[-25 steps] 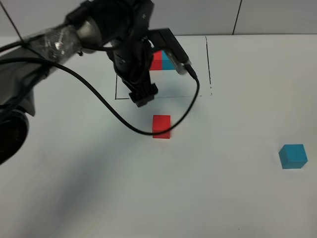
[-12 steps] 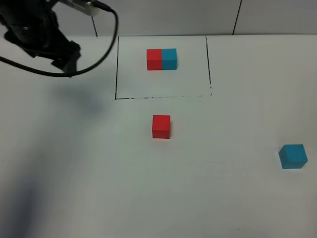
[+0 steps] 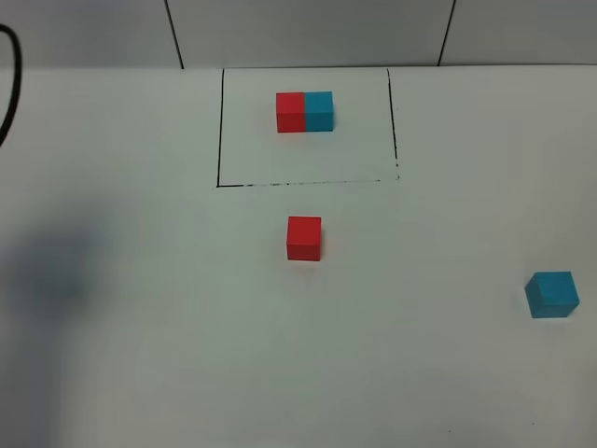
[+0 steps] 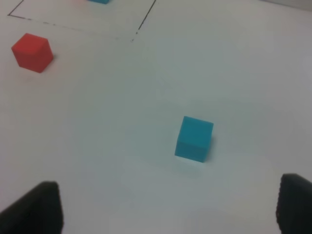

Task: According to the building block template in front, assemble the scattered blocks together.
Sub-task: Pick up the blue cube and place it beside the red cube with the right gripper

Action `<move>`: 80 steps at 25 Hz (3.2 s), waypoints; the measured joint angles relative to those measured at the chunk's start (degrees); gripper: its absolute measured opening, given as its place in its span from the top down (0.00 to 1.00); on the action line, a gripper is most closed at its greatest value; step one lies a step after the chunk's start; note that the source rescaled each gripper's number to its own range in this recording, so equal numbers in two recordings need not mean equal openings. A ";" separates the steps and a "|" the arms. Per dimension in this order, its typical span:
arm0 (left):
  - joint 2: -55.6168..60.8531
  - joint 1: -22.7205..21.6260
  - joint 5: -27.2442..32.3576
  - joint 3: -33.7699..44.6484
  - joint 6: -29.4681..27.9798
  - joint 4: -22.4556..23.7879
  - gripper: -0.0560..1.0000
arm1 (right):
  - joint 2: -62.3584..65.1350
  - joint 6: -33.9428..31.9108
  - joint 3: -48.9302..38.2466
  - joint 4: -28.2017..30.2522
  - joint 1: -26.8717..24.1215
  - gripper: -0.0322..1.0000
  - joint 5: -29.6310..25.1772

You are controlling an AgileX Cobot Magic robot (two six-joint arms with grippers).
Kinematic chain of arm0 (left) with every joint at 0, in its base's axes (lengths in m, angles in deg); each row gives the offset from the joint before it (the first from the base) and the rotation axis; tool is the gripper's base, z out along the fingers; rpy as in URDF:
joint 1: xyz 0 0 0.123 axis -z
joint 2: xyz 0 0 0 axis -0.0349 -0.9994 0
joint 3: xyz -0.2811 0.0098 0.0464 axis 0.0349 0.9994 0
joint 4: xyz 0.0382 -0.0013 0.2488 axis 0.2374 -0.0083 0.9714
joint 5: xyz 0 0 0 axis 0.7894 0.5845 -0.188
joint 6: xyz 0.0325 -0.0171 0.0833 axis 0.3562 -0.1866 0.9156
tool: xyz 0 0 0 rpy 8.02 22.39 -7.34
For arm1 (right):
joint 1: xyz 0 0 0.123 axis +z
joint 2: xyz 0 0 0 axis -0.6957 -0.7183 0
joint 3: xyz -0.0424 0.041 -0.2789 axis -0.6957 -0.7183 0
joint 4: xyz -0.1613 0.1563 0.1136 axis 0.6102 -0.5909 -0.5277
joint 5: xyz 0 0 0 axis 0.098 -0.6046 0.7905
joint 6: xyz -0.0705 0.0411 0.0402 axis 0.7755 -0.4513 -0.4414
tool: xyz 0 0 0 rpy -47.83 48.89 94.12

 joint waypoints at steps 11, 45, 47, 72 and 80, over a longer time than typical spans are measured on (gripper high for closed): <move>31.51 0.00 1.41 17.48 -5.57 -2.53 0.14 | 0.00 0.00 0.00 0.00 0.00 0.00 0.00; 69.53 0.00 0.72 35.80 -2.58 -9.19 0.14 | 0.00 0.00 0.00 0.00 0.00 0.00 0.00; 69.53 0.00 0.72 35.80 -2.58 -9.19 0.14 | 0.00 0.00 0.00 0.00 0.00 0.00 0.00; 69.53 0.00 0.72 35.80 -2.58 -9.19 0.15 | 0.00 0.00 0.00 0.00 0.00 0.00 0.00; 69.53 0.00 0.72 35.80 -2.58 -9.19 0.15 | -1.04 -1.11 0.00 0.99 0.00 0.00 0.00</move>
